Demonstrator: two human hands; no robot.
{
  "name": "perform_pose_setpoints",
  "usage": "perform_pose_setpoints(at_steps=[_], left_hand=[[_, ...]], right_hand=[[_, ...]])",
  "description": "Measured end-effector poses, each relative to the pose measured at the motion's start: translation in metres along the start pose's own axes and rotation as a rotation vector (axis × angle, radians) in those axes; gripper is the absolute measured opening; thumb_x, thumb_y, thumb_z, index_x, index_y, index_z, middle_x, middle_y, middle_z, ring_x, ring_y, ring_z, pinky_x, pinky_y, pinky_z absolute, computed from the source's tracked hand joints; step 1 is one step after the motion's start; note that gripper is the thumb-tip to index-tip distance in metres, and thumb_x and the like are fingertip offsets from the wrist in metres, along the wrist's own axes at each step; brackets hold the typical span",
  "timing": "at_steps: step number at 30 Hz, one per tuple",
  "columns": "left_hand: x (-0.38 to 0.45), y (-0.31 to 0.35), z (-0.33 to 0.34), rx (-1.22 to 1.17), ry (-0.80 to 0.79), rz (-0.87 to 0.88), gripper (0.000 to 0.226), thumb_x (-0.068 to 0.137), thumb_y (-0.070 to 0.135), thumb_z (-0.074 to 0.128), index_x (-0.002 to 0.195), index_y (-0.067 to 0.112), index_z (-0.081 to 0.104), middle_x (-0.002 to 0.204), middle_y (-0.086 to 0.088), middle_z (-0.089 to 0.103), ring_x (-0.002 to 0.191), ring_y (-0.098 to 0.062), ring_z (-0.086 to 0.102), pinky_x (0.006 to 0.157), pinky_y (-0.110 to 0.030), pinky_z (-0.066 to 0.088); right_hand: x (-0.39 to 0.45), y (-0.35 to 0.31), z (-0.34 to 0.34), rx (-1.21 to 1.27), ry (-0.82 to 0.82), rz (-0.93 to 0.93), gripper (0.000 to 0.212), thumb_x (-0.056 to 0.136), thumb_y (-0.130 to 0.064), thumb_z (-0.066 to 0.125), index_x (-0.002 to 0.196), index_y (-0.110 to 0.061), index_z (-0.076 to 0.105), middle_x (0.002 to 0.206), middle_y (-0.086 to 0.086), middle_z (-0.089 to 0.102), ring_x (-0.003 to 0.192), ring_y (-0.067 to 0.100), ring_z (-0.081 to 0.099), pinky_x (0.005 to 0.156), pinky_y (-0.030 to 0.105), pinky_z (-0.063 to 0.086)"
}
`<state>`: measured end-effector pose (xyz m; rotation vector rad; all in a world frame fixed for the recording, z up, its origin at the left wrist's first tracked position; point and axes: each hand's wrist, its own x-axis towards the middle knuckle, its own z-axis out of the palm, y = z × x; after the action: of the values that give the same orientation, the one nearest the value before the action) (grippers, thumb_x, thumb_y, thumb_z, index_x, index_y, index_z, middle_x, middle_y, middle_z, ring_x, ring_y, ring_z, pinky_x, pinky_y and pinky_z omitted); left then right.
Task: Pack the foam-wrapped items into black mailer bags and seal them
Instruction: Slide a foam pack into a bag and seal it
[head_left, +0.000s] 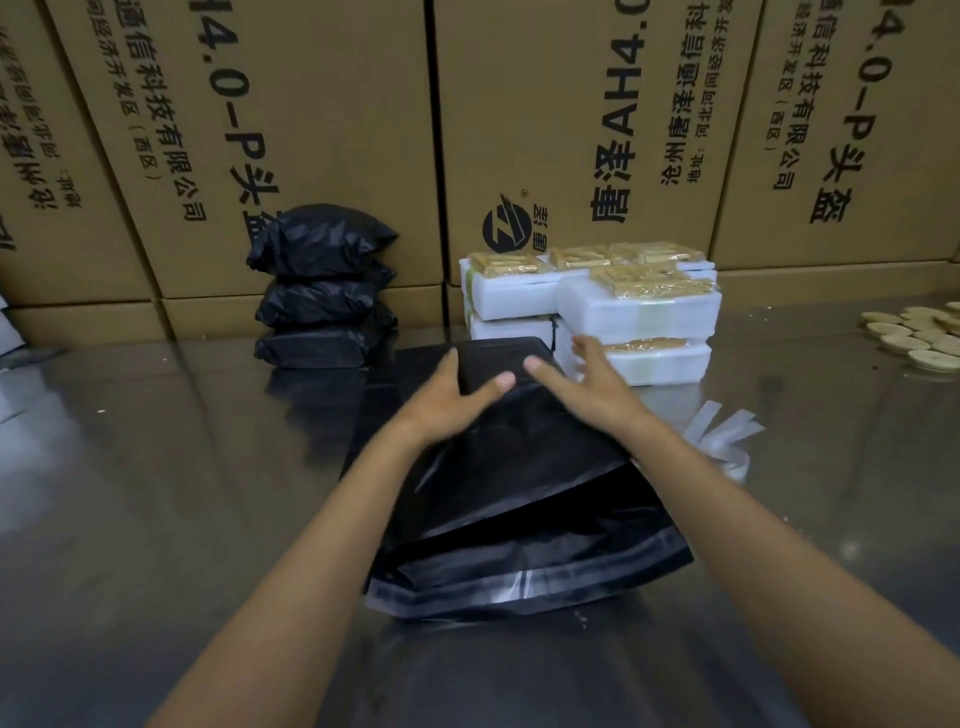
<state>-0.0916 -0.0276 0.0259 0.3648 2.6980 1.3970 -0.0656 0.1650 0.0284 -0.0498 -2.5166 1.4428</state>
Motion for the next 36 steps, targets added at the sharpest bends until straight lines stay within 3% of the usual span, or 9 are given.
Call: perform_pose_setpoints(at_steps=[4,7,10,15,19,23,26,30,36], left_hand=[[0.011,-0.042,0.025,0.135,-0.057,-0.084,0.133,0.058,0.088,0.053,0.156,0.027,-0.013,0.165,0.002,0.008,0.152,-0.028,0.008,0.122,-0.043,0.019],[0.01,-0.059,0.029,0.262,-0.018,-0.026,0.136,0.052,0.095,0.041,0.157,0.025,-0.009,0.165,0.003,0.008,0.152,-0.022,0.005,0.122,-0.04,-0.002],[0.005,-0.07,0.038,0.303,0.05,0.014,0.129,0.057,0.093,0.036,0.158,0.022,-0.004,0.165,0.003,0.011,0.152,-0.016,0.008,0.121,-0.036,-0.006],[-0.002,-0.069,0.047,0.206,0.138,0.017,0.108,0.078,0.076,0.048,0.158,0.026,-0.004,0.163,0.002,0.02,0.151,-0.032,0.001,0.121,-0.041,0.013],[-0.011,-0.063,0.046,0.163,0.198,0.093,0.099,0.085,0.067,0.052,0.158,0.028,-0.002,0.155,-0.008,0.038,0.144,-0.032,0.031,0.114,-0.042,0.035],[-0.023,-0.054,0.042,0.186,0.327,0.174,0.093,0.087,0.062,0.054,0.157,0.032,0.001,0.13,-0.008,0.062,0.106,-0.024,0.062,0.08,-0.031,0.049],[-0.031,-0.054,0.039,0.171,0.341,0.186,0.091,0.086,0.064,0.053,0.157,0.033,0.006,0.137,-0.005,0.059,0.114,-0.024,0.061,0.091,-0.037,0.051],[-0.038,-0.064,0.041,0.187,0.245,0.09,0.096,0.084,0.067,0.051,0.158,0.025,0.006,0.141,-0.006,0.056,0.125,-0.025,0.054,0.104,-0.036,0.043],[-0.035,-0.077,0.036,0.43,0.156,-0.024,0.106,0.079,0.082,0.037,0.157,0.021,-0.001,0.158,0.0,0.033,0.147,-0.009,0.026,0.12,-0.047,-0.012]], right_hand=[[0.0,0.049,0.025,0.088,-0.038,-0.02,0.081,0.073,-0.062,0.077,0.142,-0.031,0.046,0.134,-0.011,0.06,0.122,0.01,0.058,0.099,0.025,0.046],[-0.001,0.067,0.027,0.094,-0.026,0.013,0.102,0.06,-0.069,0.081,0.146,-0.031,0.041,0.131,-0.014,0.059,0.119,0.008,0.058,0.1,0.027,0.048],[-0.004,0.084,0.032,0.036,-0.009,0.044,0.087,0.06,-0.063,0.085,0.133,-0.025,0.055,0.121,-0.009,0.067,0.111,0.01,0.064,0.091,0.024,0.052],[-0.009,0.087,0.037,-0.023,0.093,0.026,0.067,0.071,-0.057,0.081,0.125,-0.023,0.062,0.114,-0.005,0.072,0.099,0.01,0.065,0.082,0.024,0.048],[-0.019,0.081,0.035,-0.034,0.177,-0.041,0.056,0.078,-0.052,0.077,0.124,-0.024,0.064,0.109,-0.004,0.073,0.102,0.017,0.066,0.075,0.022,0.045],[-0.029,0.069,0.034,-0.028,0.237,-0.078,0.056,0.079,-0.052,0.075,0.125,-0.022,0.064,0.106,-0.004,0.074,0.1,0.017,0.067,0.079,0.025,0.051],[-0.035,0.064,0.035,-0.023,0.23,-0.06,0.058,0.078,-0.054,0.076,0.125,-0.021,0.065,0.106,-0.003,0.074,0.101,0.018,0.067,0.086,0.032,0.055],[-0.039,0.066,0.039,-0.067,0.163,-0.016,0.056,0.077,-0.05,0.079,0.124,-0.022,0.065,0.106,-0.002,0.074,0.103,0.021,0.067,0.079,0.024,0.048],[-0.043,0.072,0.037,-0.231,0.134,-0.012,0.062,0.074,-0.057,0.078,0.126,-0.026,0.061,0.118,0.002,0.066,0.119,0.023,0.058,0.095,0.033,0.048]])
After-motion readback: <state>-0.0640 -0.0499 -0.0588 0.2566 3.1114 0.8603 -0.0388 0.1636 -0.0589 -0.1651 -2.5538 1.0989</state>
